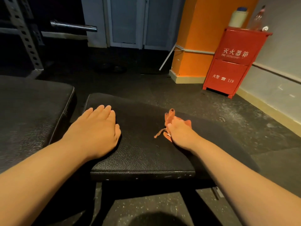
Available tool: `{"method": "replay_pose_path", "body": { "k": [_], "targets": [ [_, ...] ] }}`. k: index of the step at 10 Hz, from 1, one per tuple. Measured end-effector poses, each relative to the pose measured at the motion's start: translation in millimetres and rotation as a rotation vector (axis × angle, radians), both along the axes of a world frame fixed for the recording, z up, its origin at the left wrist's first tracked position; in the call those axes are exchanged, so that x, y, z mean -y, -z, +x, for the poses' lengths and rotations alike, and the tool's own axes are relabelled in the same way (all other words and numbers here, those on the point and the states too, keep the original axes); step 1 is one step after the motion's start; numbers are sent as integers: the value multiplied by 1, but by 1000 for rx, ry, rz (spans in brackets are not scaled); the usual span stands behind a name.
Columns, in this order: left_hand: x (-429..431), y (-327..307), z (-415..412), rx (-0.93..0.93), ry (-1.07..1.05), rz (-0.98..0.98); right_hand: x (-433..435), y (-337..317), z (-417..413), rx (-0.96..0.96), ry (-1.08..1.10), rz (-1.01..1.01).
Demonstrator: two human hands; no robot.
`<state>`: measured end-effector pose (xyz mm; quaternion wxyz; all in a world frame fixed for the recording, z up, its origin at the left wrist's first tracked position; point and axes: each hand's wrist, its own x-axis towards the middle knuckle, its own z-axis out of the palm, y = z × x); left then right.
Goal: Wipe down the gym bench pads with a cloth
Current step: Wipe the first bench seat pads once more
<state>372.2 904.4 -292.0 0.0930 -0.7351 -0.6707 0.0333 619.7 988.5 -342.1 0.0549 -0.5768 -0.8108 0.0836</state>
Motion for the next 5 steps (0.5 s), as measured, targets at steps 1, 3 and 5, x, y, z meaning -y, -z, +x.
{"method": "replay_pose_path", "body": {
  "k": [1,3,5],
  "targets": [
    [1,0,-2,2,8,10,44,-25,-45,-180,-190,57],
    [-2,3,-6,10,9,-30,36,-14,17,-97,-105,14],
    [0,3,-4,5,15,5,79,-7,-41,-148,-190,62]
  ]
}}
